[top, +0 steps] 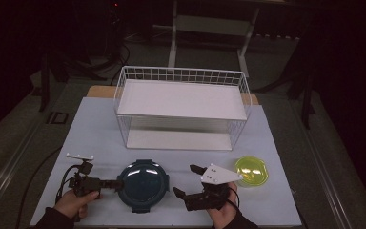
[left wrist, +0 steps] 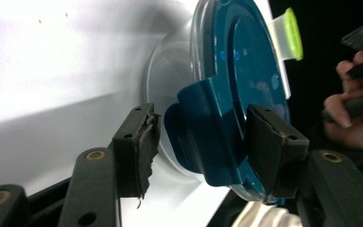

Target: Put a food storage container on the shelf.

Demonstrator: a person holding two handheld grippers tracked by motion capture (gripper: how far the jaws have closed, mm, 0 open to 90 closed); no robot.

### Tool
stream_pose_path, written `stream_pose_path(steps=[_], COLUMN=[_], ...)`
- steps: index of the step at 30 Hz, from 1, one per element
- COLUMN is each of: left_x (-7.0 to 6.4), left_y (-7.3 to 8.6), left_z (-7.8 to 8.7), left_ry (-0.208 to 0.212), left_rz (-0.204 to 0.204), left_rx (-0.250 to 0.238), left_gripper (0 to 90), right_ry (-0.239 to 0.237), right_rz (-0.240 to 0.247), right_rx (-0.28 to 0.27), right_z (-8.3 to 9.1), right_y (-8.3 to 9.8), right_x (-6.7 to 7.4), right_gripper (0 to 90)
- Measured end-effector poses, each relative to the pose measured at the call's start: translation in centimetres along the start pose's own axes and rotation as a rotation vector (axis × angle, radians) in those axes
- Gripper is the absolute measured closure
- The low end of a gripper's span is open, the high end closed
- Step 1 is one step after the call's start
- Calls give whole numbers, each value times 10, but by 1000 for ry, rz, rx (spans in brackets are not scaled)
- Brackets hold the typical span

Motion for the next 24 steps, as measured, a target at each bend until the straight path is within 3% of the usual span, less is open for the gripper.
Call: stream_pose_path(steps=[4,10,11,12,15,18,20,21,24], left_x=[-1,-1,-1,-1,-2,-5,-6,-7,-8], left_y=[-1,-1,-1,-1,0,2,2,3,5], left_z=[0,0,0,0,1,3,3,4,5], left_ry=[31,40,41,41,44,35,33,30,26], left_rz=[11,6,-2,-2,-22,-54,-64,-81,-104], left_rx=[13,25,21,21,1,-16,-18,-25,-34], left_gripper=[506,512,513,513,518,519,520,521,521], right_ry=[2,-4,-29,-29,-35,-73,-84,-88,-107], right_rz=[-5,-20,-53,-53,-159,-239,-253,-284,-320], right_rx=[1,-1,13,13,42,63,83,100,100], right_z=[0,-2,-5,-5,-16,-24,-26,-31,-35], right_y=[1,2,5,5,12,19,22,26,28], right_x=[-1,-1,-1,-1,-5,-6,-6,-8,-8], right_gripper=[130,125,108,108,104,108,121,122,137])
Point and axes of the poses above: each handheld gripper's, and its own axes: z roughly backward along the jaws, y roughly out of its underside, x roughly to its left, the point moved 9 cm from there along -z, roughly forward along the jaws, and after that the axes turned 13 degrees about -y, right-handed, at the moved point
